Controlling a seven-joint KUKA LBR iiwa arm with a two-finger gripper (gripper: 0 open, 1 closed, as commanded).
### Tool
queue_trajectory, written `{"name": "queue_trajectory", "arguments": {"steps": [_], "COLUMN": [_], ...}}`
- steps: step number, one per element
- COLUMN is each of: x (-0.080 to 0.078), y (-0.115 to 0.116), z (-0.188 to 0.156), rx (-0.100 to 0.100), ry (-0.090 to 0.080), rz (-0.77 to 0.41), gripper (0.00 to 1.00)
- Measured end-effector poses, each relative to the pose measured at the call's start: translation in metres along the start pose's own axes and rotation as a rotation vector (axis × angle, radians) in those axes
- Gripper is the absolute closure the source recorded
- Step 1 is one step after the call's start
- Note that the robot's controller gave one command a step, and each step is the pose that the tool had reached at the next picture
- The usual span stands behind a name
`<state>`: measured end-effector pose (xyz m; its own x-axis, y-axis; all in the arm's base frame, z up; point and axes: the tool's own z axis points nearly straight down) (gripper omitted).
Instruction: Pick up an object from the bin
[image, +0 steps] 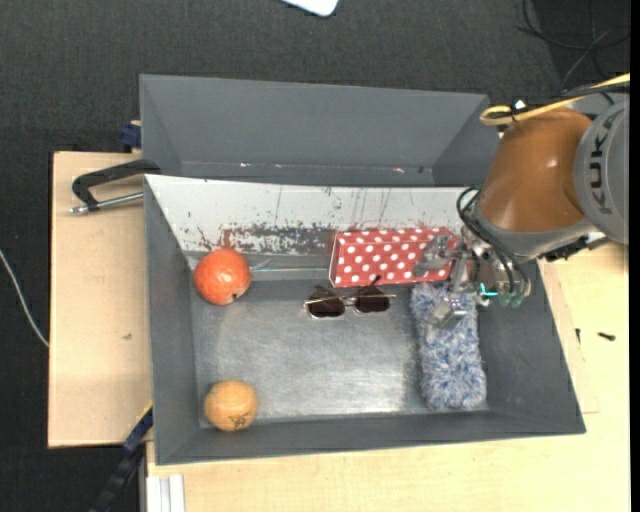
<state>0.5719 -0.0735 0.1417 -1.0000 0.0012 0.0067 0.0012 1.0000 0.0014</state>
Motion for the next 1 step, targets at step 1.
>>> {"name": "queue_trajectory", "arguments": {"steps": [1], "x": [-0.0012], "y": [0.0002], "z": [-0.0044], "rx": [0.001], "ry": [-0.007], "rz": [-0.001], "gripper": [0.00]}}
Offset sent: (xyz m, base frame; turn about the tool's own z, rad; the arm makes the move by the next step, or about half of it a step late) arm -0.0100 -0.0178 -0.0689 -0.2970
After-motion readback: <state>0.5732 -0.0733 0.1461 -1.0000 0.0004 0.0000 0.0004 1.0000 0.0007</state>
